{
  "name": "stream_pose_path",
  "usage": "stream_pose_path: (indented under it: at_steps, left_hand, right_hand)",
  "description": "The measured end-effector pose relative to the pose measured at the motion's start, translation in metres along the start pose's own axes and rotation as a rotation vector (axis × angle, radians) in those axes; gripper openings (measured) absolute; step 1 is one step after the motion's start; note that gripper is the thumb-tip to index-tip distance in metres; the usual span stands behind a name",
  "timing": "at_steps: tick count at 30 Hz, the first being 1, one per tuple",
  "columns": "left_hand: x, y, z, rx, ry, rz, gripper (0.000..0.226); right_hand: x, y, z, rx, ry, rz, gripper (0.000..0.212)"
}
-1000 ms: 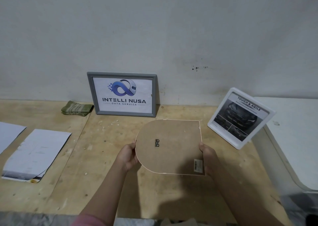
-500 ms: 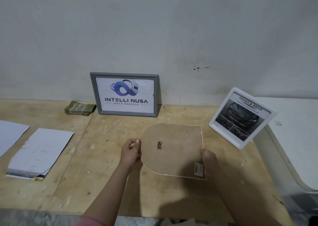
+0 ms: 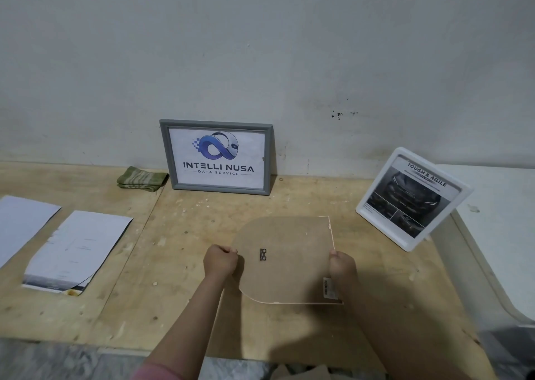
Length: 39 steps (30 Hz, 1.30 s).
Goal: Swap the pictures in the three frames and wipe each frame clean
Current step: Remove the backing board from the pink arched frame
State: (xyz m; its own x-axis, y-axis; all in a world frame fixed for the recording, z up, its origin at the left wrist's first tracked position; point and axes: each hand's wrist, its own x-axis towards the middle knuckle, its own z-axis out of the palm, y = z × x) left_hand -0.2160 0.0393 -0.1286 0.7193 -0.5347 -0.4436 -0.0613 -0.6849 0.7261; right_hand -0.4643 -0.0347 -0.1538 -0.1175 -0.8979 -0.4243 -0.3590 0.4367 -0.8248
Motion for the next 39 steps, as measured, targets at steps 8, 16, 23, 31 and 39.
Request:
stream_pose_path:
  at_steps: [8,16,23,31,39]
  left_hand:
    - [0.002,-0.018,-0.001,0.024,-0.026,-0.072,0.018]
    - [0.003,-0.016,-0.007,0.014,-0.009,-0.056,0.022]
    - [0.012,-0.015,-0.009,-0.113,-0.040,-0.099,0.025]
    - [0.027,-0.017,-0.010,-0.154,-0.067,-0.116,0.030]
    - [0.033,-0.014,-0.020,-0.129,-0.080,-0.101,0.037]
  right_hand:
    - [-0.013,0.005,0.014,-0.244,0.176,-0.196,0.023]
    - [-0.018,0.013,0.012,-0.393,0.155,-0.252,0.024]
    - [-0.017,0.006,0.006,-0.394,0.141,-0.267,0.023]
    - [-0.012,-0.006,0.000,-0.209,0.070,-0.202,0.020]
    - [-0.015,-0.025,0.008,-0.088,0.050,-0.031,0.021]
